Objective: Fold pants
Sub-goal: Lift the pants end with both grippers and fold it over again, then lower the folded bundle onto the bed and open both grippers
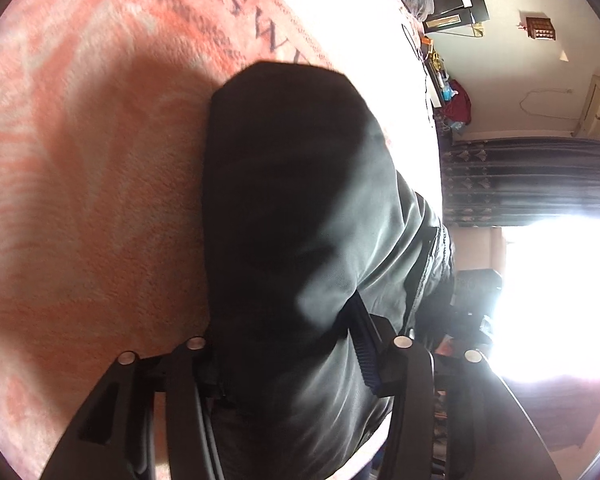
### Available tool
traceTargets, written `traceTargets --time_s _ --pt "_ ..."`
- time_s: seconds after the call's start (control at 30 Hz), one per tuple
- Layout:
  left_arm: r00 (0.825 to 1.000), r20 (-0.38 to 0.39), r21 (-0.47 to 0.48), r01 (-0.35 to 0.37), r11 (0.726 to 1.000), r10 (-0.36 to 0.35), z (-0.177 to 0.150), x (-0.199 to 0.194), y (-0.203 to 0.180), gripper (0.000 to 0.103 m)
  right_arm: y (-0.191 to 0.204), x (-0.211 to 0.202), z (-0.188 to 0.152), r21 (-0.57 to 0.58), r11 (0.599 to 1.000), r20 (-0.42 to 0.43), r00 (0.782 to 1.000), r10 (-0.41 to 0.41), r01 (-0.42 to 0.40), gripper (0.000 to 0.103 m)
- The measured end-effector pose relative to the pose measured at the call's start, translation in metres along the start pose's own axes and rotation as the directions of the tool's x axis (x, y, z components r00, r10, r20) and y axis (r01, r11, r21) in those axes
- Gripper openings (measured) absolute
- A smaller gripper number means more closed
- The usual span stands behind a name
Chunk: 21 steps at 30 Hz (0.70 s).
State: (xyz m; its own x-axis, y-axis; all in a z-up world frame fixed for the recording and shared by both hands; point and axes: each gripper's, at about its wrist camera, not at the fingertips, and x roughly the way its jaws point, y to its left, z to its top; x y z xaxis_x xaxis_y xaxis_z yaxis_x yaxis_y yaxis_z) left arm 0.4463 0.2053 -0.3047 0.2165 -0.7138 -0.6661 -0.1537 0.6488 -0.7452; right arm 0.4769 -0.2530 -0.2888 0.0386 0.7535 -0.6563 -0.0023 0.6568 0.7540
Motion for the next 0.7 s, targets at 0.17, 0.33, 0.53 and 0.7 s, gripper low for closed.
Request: traceTargets --time_s 0.17,0.33,0.53,0.7 --pt "0.972 0.176 0.047 -0.164 0.985 0.153 -0.024 -0.034 -0.017 0.061 0.015 -0.059 -0.007 -0.042 0.989 0.236 0.963 -0.128 0.142 0.069" --pt "0.927 0.308 0.051 -0.24 0.969 0.214 -0.054 -0.057 -0.027 0.072 0.057 -0.07 0.002 -0.134 0.987 0.302 0.952 -0.043 0.087 0.069" --pt "0.897 0.268 0.073 -0.382 0.921 0.351 -0.063 -0.036 -0.035 0.076 0.057 -0.011 0.025 -0.051 0.988 0.231 0.964 -0.131 0.147 0.066" --pt "0.894 0.272 0.056 -0.384 0.922 0.356 -0.064 -0.037 -0.033 0.08 0.053 -0.033 0.001 -0.031 0.997 0.288 0.956 -0.057 0.069 0.065"
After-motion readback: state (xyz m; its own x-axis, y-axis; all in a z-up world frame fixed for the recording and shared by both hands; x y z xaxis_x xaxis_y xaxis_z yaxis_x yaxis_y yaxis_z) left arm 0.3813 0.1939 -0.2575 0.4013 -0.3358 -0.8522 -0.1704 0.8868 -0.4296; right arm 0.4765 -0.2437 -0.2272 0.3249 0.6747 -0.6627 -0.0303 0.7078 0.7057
